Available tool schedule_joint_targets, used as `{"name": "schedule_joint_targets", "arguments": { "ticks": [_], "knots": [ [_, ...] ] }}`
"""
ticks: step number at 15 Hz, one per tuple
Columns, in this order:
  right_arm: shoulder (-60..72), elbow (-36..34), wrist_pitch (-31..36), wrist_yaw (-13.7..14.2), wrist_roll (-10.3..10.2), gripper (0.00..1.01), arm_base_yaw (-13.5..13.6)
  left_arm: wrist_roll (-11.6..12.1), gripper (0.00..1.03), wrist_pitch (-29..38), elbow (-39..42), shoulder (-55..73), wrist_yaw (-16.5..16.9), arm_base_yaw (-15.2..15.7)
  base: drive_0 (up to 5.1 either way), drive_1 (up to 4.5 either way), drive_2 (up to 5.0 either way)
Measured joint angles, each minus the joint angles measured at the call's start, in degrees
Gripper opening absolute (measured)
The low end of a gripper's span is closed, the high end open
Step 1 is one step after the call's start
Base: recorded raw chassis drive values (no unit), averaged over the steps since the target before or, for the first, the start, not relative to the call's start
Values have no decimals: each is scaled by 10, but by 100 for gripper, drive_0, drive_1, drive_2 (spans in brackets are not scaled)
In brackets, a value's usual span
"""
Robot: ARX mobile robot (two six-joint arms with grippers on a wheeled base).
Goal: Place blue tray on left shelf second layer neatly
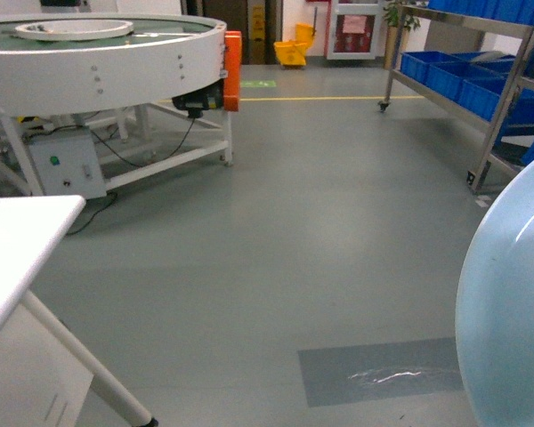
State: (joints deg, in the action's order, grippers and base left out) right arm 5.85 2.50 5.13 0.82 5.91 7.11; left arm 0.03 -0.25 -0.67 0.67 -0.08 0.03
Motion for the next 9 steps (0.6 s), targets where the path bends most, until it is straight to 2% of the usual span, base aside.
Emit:
{"name": "schedule_joint_targets", "arguments": {
  "ticks": [9],
  "knots": [
    [0,0,0,0,0,2,0,0,98,0,0,0,0,0,-158,233,-548]
  ]
}}
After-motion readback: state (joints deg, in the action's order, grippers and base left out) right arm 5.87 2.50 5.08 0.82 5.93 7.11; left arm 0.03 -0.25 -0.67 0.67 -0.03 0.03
